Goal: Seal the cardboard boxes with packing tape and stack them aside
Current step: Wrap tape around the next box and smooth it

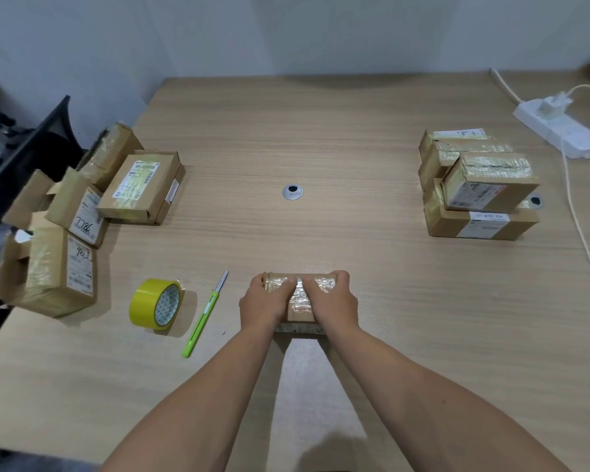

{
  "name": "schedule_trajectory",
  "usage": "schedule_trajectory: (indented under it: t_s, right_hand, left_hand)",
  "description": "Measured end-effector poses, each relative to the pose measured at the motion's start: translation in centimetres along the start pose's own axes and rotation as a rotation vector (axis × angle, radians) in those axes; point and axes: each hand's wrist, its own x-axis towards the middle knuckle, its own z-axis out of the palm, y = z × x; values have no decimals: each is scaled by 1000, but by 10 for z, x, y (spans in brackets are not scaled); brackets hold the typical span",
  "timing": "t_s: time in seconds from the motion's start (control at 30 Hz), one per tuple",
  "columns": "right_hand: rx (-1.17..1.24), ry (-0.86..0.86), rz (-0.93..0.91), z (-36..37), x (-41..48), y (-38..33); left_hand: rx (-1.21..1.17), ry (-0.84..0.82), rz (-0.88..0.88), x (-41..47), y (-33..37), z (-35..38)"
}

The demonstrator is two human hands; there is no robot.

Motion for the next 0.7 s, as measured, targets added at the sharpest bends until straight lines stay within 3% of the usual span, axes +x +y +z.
schedule_trajectory:
  t_s: [0.4, 0.7]
  right_hand:
    - [204, 19, 3, -1, 7, 9]
    - [436, -106, -22, -22, 9, 2]
  left_hand:
    - [-183, -40, -63, 5, -8, -6]
    - [-404, -70, -106, 12, -13, -24]
